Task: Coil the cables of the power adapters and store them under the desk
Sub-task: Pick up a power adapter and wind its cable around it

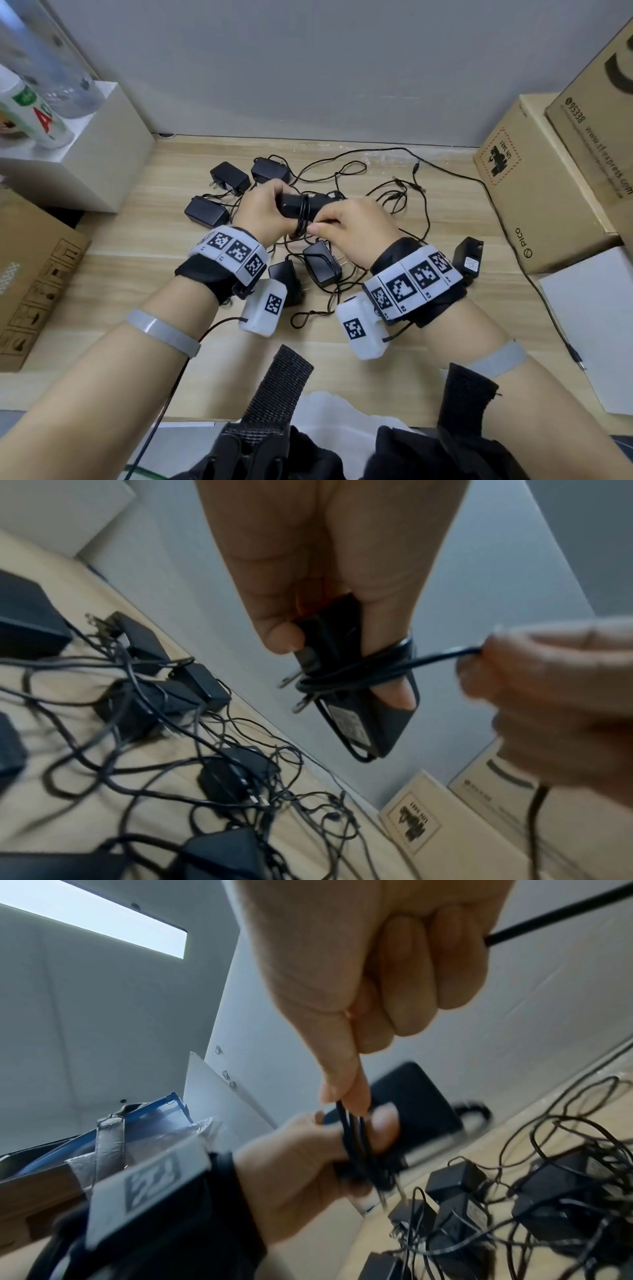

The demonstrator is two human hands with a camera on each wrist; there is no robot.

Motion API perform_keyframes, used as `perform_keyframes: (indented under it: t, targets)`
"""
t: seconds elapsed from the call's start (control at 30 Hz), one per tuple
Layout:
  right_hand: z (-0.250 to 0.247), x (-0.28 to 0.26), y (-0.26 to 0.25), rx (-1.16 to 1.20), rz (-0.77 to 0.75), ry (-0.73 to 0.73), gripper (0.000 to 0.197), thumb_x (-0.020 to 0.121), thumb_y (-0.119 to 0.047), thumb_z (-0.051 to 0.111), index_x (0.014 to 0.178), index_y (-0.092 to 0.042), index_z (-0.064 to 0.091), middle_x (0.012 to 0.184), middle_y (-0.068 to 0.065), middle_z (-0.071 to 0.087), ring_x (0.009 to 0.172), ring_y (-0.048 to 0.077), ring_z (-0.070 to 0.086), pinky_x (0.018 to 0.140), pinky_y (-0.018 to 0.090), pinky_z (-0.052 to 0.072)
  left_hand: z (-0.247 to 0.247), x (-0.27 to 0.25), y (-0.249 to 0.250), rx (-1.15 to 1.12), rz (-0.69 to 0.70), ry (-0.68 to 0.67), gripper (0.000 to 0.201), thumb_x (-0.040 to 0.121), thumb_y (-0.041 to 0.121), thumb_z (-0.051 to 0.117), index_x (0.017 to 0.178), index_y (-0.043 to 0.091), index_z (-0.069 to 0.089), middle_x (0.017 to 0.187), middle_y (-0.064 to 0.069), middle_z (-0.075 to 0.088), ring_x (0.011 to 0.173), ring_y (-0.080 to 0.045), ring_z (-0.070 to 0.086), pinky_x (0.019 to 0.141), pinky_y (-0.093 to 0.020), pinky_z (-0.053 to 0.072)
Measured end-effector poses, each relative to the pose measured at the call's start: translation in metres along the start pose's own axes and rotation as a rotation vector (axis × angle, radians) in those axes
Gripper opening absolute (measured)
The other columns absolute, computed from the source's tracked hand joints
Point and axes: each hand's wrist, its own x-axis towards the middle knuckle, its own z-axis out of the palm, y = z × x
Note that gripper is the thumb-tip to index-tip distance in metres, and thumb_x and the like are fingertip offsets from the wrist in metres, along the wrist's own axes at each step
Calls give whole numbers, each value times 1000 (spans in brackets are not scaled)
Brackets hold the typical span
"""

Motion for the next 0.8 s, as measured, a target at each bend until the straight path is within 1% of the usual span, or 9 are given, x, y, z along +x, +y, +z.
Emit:
perform_keyframes:
  t: [0.13,0.23,0.33,0.4,0.47,0.53,0.6,0.7,0.8]
  targets:
    - [-12,9,4,89,19,117,15,79,-40,64,83,-28,72,82,-1,70,85,21,61,79,36,49,-2,-7,-3,-60,11,-208,45,50,14,90,73,28,53,74,8,57,70,-10,54,67,-26,42]
    - [-12,17,15,216,75,177,11,74,-40,66,74,-31,71,74,-4,70,79,18,64,79,41,51,-7,-9,0,-229,37,-350,47,48,8,89,78,25,57,78,7,60,71,-5,58,68,-19,47]
    - [-9,17,22,325,89,180,12,82,-30,64,80,-23,74,82,-2,72,83,16,64,83,35,49,-12,-9,4,-347,47,-432,51,40,24,85,83,19,58,78,4,61,68,-3,59,64,-17,51]
    - [-2,16,26,378,127,160,18,88,-25,58,92,-17,74,91,0,72,87,14,61,81,26,43,-12,-8,7,-423,44,-421,61,35,34,84,86,16,57,76,3,62,67,-7,59,61,-20,52]
    - [7,16,29,407,166,157,20,90,-20,54,97,-19,73,90,0,71,89,17,61,80,29,46,-9,-9,9,-583,31,-391,74,29,42,90,88,15,56,73,5,66,66,-8,62,59,-25,54]
    - [14,17,31,364,198,133,23,90,-14,51,81,-23,70,76,-2,66,81,23,58,70,28,45,-6,-9,14,-725,23,-354,80,29,50,91,91,13,55,73,4,68,65,-10,64,58,-25,53]
    - [20,13,28,346,208,77,25,92,-18,49,75,-27,65,63,-12,53,70,16,51,60,23,37,-4,-9,21,-803,15,-292,81,30,50,90,93,11,55,75,3,67,65,-13,64,53,-23,52]
    - [29,6,24,392,180,2,27,94,-32,47,101,-19,69,58,-16,46,62,7,46,64,25,39,-4,-6,27,-796,-6,-171,72,35,44,90,92,15,56,81,-2,62,69,-18,60,50,-23,50]
    - [32,1,22,322,113,-74,28,95,-29,46,80,-14,64,55,-7,44,55,9,42,62,25,32,-4,-6,29,-709,-12,-110,50,47,32,80,86,20,52,85,-3,58,66,-15,57,47,-20,46]
